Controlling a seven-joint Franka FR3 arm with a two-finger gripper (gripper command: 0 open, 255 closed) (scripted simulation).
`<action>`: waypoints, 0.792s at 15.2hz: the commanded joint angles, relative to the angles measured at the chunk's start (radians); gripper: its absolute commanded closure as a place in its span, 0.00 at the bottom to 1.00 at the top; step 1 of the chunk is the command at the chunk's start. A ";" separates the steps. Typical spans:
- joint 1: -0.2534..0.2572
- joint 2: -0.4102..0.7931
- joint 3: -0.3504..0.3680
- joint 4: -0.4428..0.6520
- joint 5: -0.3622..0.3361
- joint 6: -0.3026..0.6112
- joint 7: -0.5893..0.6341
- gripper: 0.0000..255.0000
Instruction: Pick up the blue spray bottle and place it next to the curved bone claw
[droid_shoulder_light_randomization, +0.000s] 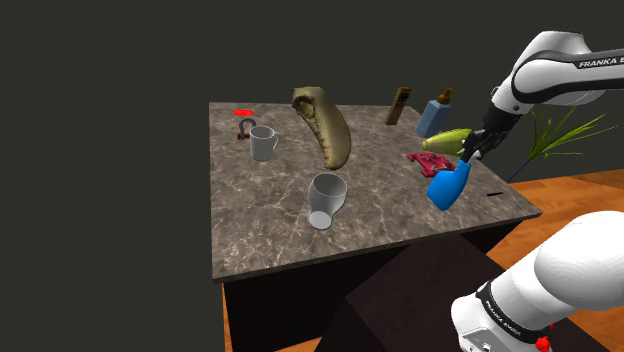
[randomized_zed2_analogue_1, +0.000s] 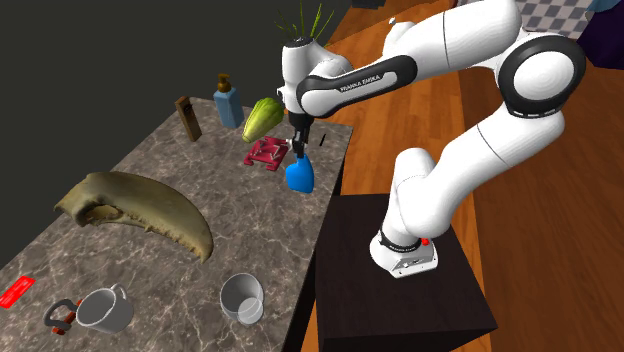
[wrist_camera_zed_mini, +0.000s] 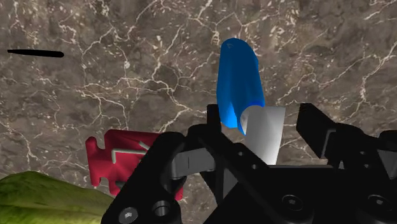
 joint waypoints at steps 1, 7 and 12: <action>0.000 0.000 0.000 0.000 0.000 0.000 0.000 1.00; 0.000 0.000 0.000 0.000 0.000 0.000 0.000 1.00; 0.001 -0.016 0.012 0.029 0.006 -0.046 0.000 1.00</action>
